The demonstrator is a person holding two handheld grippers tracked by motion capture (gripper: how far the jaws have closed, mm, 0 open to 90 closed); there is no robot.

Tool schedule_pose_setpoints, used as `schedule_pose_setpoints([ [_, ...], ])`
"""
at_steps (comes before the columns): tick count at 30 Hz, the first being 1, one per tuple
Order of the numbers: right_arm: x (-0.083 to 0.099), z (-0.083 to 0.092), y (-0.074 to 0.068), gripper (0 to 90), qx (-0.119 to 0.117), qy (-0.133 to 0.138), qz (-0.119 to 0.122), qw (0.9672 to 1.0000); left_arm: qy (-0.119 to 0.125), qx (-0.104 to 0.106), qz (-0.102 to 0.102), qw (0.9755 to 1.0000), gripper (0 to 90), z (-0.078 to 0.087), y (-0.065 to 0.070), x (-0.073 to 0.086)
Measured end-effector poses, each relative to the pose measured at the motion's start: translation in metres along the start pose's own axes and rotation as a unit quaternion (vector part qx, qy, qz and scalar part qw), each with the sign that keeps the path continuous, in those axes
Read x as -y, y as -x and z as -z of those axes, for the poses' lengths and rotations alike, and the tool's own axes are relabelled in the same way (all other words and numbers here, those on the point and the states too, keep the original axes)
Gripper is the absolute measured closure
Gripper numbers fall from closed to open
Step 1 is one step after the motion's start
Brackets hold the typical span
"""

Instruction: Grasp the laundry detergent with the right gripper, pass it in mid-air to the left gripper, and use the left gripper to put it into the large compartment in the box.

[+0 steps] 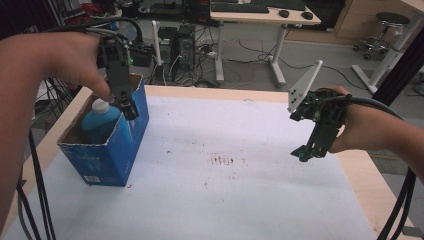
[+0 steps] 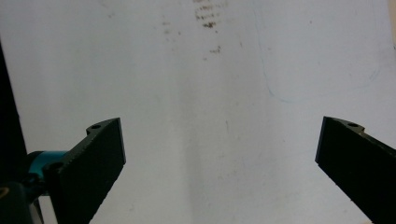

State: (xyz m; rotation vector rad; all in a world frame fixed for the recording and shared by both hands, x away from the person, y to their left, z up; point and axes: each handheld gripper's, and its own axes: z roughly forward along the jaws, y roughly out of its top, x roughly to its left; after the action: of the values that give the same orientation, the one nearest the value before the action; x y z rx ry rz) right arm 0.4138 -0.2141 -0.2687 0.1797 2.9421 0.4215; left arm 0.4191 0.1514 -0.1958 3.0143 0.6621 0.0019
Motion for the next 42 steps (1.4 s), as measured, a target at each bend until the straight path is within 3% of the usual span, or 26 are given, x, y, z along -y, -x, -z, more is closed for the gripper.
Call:
schedule_pose_setpoints([
  [5, 0.003, -0.008, 0.011, 0.9, -0.008, -0.044, 0.011, 0.9989, -0.004, 0.004, -0.034, 0.9994, 1.6, -0.006, 0.005, -0.017],
  [10, 0.001, -0.015, 0.020, 0.9, -0.009, -0.067, 0.023, 0.9975, -0.009, 0.005, -0.067, 0.9977, 1.6, -0.014, 0.008, -0.032],
  [21, 0.002, -0.021, 0.026, 0.9, -0.013, -0.073, 0.025, 0.9969, -0.009, 0.018, -0.086, 0.9961, 1.6, -0.025, 0.012, -0.047],
  [31, 0.008, -0.019, 0.030, 0.9, -0.009, -0.067, 0.010, 0.9976, -0.014, 0.032, -0.093, 0.9951, 1.6, -0.032, 0.014, -0.060],
  [42, 0.004, -0.021, 0.027, 0.9, -0.010, -0.073, 0.018, 0.9971, -0.014, 0.031, -0.095, 0.9949, 1.6, -0.033, 0.016, -0.061],
])
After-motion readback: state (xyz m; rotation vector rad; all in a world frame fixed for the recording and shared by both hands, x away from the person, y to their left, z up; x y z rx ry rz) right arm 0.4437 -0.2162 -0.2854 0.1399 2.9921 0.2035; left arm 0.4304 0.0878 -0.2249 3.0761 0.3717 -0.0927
